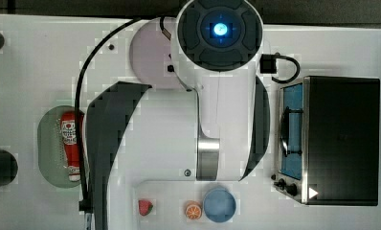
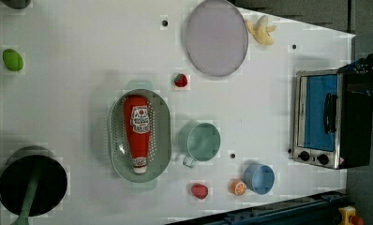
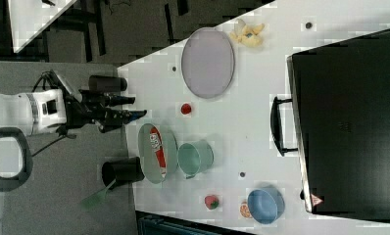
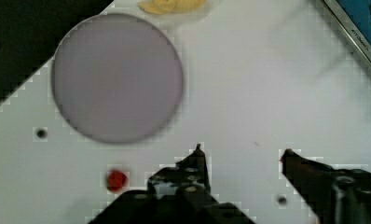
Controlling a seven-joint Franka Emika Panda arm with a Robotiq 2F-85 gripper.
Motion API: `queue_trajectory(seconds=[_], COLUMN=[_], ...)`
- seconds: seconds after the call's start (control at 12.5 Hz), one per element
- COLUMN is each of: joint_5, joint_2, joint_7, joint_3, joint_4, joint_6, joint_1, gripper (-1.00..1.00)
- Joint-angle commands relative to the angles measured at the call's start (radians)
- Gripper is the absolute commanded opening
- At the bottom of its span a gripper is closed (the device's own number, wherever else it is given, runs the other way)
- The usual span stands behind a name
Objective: Pick ketchup from strainer and place it on the table
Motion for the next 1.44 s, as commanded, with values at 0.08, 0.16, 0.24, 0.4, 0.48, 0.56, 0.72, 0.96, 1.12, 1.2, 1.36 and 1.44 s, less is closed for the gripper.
queue_trajectory(seconds=[0.08, 0.16, 0.24, 0.4, 0.48, 0.56, 0.72, 0.96, 1.12, 1.2, 1.36, 1.44], joint_5=[0.012, 0.013, 0.024, 0.025, 0.025, 0.025, 0.025, 0.02, 0.02, 0.019, 0.009, -0.004], joint_2=[-0.21, -0.208, -0.201, -0.174, -0.156, -0.137, -0.097, -0.029, 0.027, 0.055, 0.11, 0.135], joint_7=[-0.016, -0.016, -0.016, -0.016, -0.016, -0.016, -0.015, -0.003, 0.015, 0.032, 0.047, 0.055], joint_3=[0.07, 0.077, 0.092, 0.147, 0.184, 0.227, 0.326, 0.479, 0.564, 0.6, 0.655, 0.671], joint_4=[-0.068, -0.069, -0.068, -0.068, -0.068, -0.068, -0.068, -0.069, -0.077, -0.089, -0.126, -0.149], joint_6=[-0.181, -0.18, -0.164, -0.126, -0.097, -0.079, -0.054, -0.01, 0.035, 0.061, 0.129, 0.179], joint_1=[-0.096, -0.093, -0.087, -0.066, -0.055, -0.044, -0.021, 0.003, 0.014, 0.019, 0.034, 0.043], gripper=[0.58, 0.8, 0.99, 1.0, 1.0, 1.0, 1.0, 1.0, 1.0, 1.0, 1.0, 1.0])
